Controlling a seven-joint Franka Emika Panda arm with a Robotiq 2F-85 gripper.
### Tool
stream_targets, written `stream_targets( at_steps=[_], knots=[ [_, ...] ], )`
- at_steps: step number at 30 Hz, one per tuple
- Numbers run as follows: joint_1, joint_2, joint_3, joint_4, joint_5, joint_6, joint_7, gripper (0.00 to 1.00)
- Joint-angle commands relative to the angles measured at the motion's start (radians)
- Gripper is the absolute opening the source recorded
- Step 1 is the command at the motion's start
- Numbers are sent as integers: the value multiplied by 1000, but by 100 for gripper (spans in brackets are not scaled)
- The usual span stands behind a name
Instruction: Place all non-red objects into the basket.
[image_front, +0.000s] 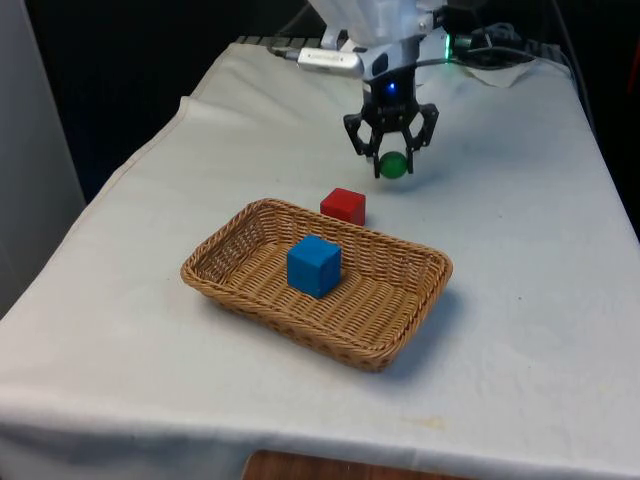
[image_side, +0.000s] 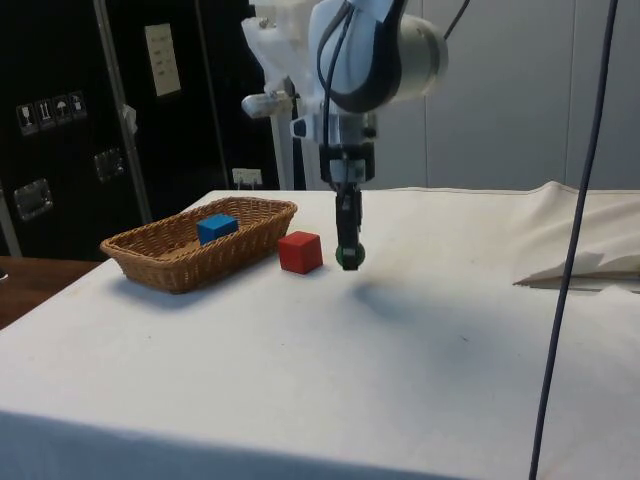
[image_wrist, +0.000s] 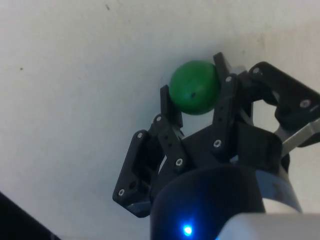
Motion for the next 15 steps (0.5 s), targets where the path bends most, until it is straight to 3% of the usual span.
stream_targets(
  at_steps=[1, 7, 8, 9, 15],
  knots=[
    [7, -14, -16, -2, -27, -15, 18, 0],
    [4, -73, -24, -1, -40, -63, 21, 0],
    [0, -69, -14, 0, -16, -54, 4, 0],
    [3, -82, -25, 0, -40, -71, 21, 0],
    [1, -138, -32, 1, -40, -117, 17, 0]
  ],
)
